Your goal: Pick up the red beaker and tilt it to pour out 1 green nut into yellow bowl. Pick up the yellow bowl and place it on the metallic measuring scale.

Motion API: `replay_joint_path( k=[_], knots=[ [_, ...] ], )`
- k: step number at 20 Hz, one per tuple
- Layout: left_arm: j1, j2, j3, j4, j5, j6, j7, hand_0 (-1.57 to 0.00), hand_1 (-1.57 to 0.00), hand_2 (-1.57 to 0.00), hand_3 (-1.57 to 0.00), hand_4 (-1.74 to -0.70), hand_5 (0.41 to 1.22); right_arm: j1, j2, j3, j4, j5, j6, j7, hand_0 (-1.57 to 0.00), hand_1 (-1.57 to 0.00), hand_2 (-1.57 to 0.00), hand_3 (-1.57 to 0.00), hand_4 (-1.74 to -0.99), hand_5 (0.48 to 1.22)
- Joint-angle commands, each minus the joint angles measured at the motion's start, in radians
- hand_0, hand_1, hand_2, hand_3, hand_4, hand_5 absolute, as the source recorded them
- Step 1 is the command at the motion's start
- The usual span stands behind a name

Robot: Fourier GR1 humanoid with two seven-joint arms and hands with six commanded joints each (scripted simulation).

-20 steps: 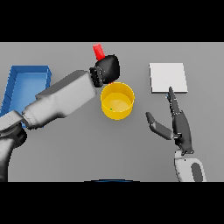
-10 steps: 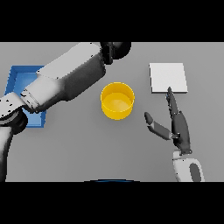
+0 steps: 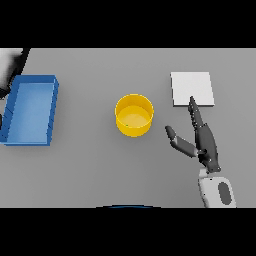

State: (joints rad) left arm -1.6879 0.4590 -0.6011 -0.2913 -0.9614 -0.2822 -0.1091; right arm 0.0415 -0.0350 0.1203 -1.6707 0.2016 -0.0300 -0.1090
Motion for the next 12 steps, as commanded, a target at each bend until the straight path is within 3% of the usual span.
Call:
replay_joint_path(
  k=[1,3,5,9,12],
  knots=[
    [0.007,0.024,0.078,0.027,0.076,-0.009,0.010,-1.57,-1.57,-1.57,-1.51,-1.74,1.221,-0.017,0.003,-0.003,0.012,0.000,-0.004,0.014,0.00,0.00,0.00,0.00,-1.114,0.578],
    [0.044,0.077,0.195,0.087,0.193,0.016,0.031,-1.57,-1.57,-1.57,-1.53,-1.74,1.221,-0.007,-0.001,0.008,0.004,0.008,0.001,-0.021,0.00,0.00,0.00,0.00,-1.121,0.588],
    [0.096,0.126,0.291,0.124,0.297,0.059,0.053,-1.57,-1.57,-1.57,-1.54,-1.74,1.221,-0.004,0.001,0.013,-0.003,0.013,-0.003,-0.014,0.00,0.00,0.00,0.00,-1.125,0.601],
    [0.250,0.150,0.376,0.158,0.420,0.206,0.180,-1.57,-1.57,-1.57,-1.56,-1.74,1.221,-0.024,-0.015,0.013,0.014,0.023,0.004,-0.006,0.00,0.00,0.00,0.00,-1.138,0.626],
    [0.346,0.162,0.465,0.154,0.539,0.294,0.221,-1.57,-1.57,-1.57,-1.57,-1.74,1.221,-0.017,-0.021,0.014,0.023,0.020,0.014,-0.011,0.00,0.00,0.00,0.00,-1.133,0.640]
  ],
)
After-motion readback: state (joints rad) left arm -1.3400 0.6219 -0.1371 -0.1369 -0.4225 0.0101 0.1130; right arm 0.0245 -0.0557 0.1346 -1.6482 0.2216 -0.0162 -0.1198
